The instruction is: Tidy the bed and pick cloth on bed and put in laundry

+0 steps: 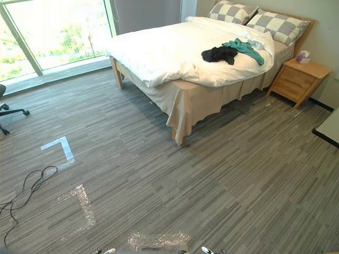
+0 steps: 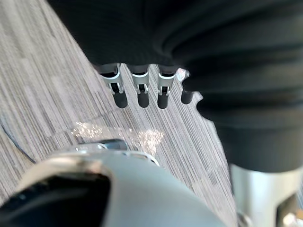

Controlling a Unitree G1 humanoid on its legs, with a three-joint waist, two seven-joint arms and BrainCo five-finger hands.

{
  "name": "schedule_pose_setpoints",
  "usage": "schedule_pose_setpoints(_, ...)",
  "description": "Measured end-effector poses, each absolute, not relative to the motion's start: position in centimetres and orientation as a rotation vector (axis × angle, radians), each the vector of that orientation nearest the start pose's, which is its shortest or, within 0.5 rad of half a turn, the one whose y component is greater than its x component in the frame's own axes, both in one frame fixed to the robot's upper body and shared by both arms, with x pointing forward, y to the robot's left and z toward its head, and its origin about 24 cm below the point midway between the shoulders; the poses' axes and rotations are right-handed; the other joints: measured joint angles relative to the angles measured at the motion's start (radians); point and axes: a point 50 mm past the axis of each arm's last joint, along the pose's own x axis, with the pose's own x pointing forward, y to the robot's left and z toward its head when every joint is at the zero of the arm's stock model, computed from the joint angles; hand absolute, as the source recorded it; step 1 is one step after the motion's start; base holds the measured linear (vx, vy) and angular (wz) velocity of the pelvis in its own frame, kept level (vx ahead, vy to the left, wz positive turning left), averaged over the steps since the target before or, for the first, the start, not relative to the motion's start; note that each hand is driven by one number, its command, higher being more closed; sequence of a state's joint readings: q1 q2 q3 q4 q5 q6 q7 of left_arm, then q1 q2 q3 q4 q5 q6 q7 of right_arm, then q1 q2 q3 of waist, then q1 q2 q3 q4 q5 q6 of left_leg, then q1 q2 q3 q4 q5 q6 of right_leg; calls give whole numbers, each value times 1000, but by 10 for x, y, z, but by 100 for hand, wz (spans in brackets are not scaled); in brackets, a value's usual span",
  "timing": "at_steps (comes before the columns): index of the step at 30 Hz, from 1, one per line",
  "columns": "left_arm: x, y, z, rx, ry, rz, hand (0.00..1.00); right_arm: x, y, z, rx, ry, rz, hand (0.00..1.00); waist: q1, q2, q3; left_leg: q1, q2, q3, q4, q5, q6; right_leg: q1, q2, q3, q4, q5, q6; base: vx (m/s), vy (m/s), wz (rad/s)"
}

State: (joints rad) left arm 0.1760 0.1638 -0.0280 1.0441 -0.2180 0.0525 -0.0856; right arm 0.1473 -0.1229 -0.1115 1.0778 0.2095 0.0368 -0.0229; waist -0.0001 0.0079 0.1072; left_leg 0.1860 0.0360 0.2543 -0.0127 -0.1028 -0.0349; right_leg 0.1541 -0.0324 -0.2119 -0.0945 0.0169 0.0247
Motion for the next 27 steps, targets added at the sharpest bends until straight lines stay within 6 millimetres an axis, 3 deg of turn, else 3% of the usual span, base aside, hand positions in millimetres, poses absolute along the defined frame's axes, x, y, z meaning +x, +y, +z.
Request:
schedule_pose_setpoints(5, 53, 208, -167, -100, 1249, 111, 0, 70, -212, -166, 101, 1197, -312, 0, -9, 0, 10, 19, 1, 12, -13, 7, -29, 15, 0, -10, 0, 3, 25, 15, -5, -3)
schedule_pose_setpoints(14, 60, 206, -167, -72, 1258, 68, 0, 84, -213, -163, 18, 1176, -274, 0, -7, 4, 37, 40, 0, 13, -22, 8, -31, 27, 0, -13, -2, 3, 34, -58, -22, 0)
schedule_pose_setpoints(27, 61, 206, -167, -2, 1287, 20, 0, 75, -219, -164, -16, 1216, -425, 0, -11, -8, 45, 39, 1, 17, -53, 30, 5, 2, 4, -18, 23, -13, 5, -41, -19, 1)
